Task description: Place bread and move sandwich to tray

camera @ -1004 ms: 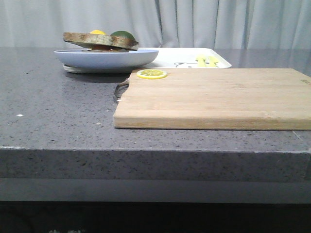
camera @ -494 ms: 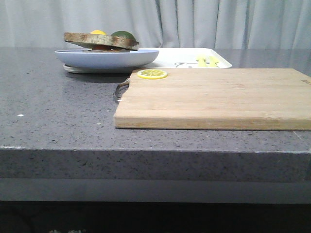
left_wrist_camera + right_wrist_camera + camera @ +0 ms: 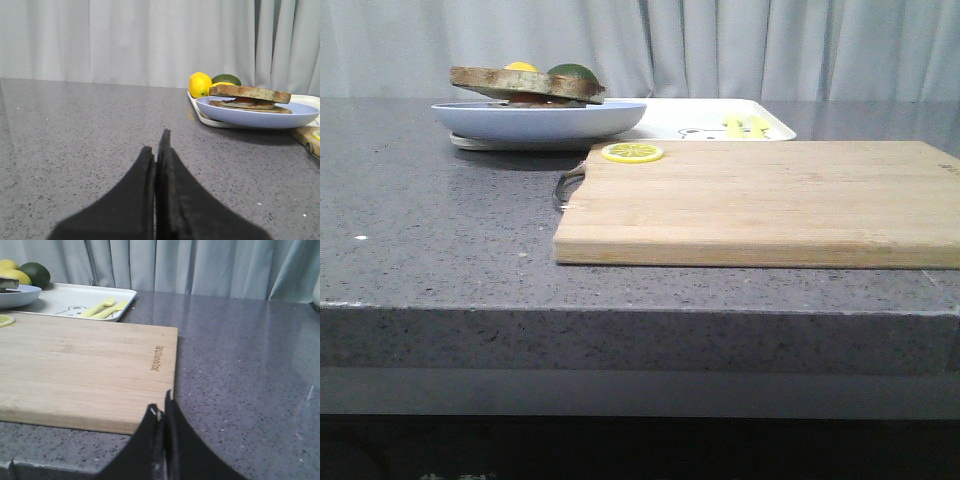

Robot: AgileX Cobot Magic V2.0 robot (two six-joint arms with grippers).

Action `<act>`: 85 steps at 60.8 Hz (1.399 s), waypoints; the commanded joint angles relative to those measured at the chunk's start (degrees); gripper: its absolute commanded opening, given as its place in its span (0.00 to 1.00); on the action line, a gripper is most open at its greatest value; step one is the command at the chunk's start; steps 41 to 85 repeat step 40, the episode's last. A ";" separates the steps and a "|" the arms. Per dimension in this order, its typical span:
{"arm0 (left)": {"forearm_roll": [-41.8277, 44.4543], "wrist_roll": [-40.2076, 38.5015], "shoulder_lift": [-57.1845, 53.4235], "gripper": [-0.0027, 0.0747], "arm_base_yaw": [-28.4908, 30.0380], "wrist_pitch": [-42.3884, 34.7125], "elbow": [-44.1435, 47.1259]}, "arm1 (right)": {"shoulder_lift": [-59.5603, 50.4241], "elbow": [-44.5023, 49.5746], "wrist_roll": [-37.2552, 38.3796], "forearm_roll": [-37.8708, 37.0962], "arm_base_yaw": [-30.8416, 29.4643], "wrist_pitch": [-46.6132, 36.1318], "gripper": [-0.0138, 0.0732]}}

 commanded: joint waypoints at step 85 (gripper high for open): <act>-0.03 -0.55 -1.20 0.01 -0.44 -4.71 0.25 | -1.31 -0.18 -0.19 -0.60 -0.62 -5.16 0.02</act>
